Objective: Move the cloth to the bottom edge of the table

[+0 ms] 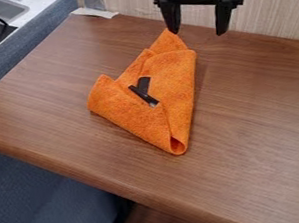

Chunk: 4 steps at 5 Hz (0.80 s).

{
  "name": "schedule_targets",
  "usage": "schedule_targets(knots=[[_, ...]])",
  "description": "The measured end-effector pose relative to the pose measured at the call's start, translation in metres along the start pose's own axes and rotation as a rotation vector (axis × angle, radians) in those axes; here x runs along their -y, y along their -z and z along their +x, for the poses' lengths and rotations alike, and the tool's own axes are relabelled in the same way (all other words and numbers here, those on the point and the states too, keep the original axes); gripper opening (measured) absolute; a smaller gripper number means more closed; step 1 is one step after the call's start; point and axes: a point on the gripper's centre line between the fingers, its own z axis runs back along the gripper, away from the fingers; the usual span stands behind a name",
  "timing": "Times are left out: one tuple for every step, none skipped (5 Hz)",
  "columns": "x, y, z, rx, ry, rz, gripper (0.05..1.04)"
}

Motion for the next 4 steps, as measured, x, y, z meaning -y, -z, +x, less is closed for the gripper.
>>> schedule_targets(knots=[[-0.001,0.012,-0.005,-0.035,-0.005,0.010,0.999],[-0.005,0.022,-0.020,-0.085,-0.049,0.027,0.999],[-0.011,0.020,-0.035,-0.105,-0.094,0.047,0.999],[-0.021,0.023,-0.055,-0.129,-0.140,0.069,0.999]])
